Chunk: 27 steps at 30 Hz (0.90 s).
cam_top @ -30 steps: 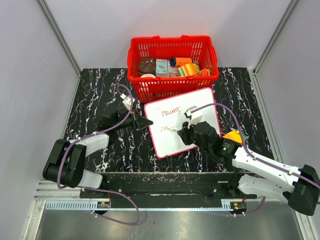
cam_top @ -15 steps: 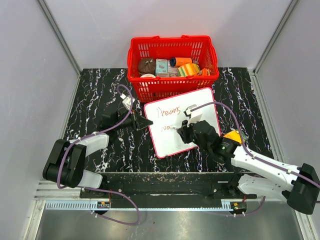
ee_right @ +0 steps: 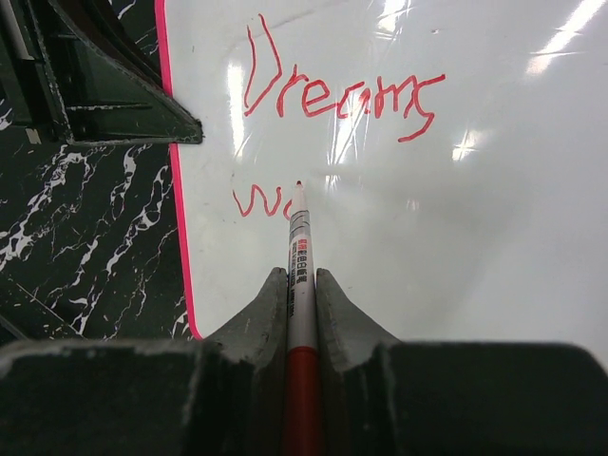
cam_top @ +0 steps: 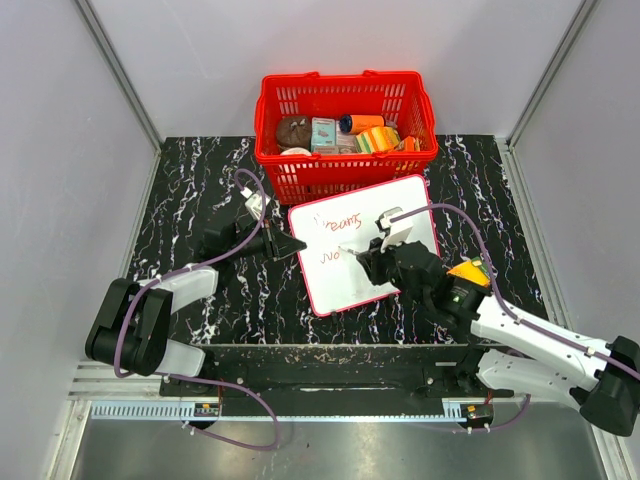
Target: Write a sentence on the whiteboard
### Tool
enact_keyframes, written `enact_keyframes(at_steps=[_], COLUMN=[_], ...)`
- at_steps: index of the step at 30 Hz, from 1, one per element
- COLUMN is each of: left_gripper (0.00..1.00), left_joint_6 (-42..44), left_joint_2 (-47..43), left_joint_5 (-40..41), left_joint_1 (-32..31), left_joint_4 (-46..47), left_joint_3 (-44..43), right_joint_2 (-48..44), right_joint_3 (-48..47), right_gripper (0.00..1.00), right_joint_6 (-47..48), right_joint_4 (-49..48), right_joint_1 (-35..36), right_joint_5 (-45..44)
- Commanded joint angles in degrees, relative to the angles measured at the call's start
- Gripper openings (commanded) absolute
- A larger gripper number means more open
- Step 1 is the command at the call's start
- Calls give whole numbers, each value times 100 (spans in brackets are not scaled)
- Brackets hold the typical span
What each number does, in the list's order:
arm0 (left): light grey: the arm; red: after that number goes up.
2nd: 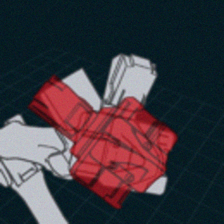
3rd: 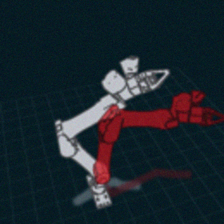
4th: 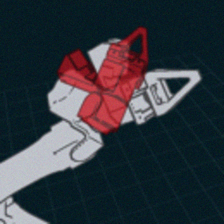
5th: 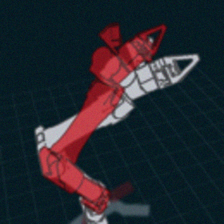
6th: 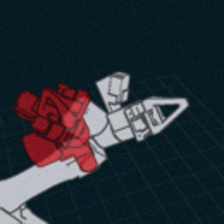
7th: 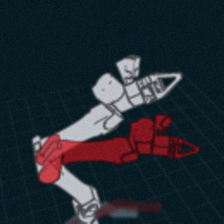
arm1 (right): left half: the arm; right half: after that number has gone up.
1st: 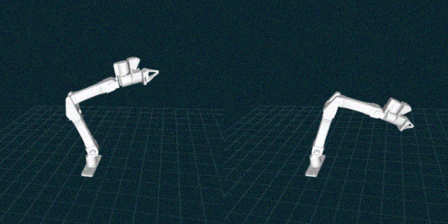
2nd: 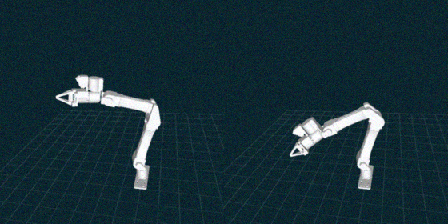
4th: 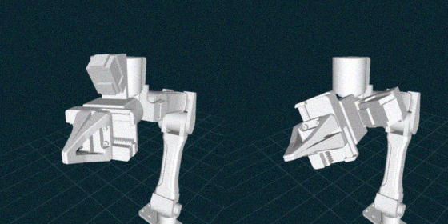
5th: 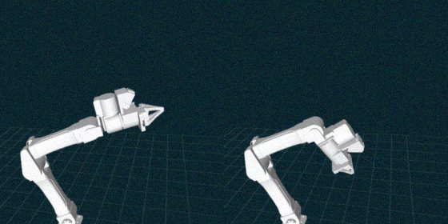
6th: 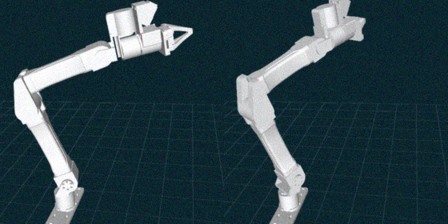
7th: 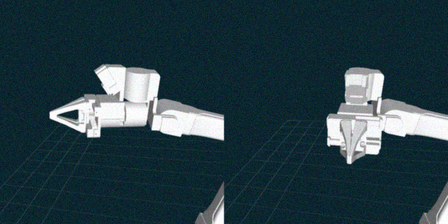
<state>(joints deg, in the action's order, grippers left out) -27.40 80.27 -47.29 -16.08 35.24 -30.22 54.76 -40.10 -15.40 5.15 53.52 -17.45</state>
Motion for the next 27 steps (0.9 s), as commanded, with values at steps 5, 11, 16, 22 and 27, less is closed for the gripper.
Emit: enact_keyframes(at_steps=[5, 11, 16, 22, 27], left_gripper=[0, 0, 0, 0, 0], left_joint_6=[938, 938, 938, 938, 938], left_joint_2=[-11, -20, -20, -20, -20], left_joint_5=[246, 238, 246, 238, 255], left_joint_1=[-89, -89, -89, -97, -97], left_joint_4=[-79, -88, -88, -88, -88], left_joint_3=[-28, -28, -28, -28, -28], right_joint_2=[140, 245, 210, 114, 61], right_joint_3=[-77, -16, 28, 90, 169], right_gripper=[0, 0, 0, 0, 0], right_joint_6=[107, 98, 72, -7, -86], right_joint_4=[-84, -84, -23, 136, 215], right_joint_1=[1, 1, -8, -8, -8], right_joint_5=[-311, -329, -329, -268, -197])
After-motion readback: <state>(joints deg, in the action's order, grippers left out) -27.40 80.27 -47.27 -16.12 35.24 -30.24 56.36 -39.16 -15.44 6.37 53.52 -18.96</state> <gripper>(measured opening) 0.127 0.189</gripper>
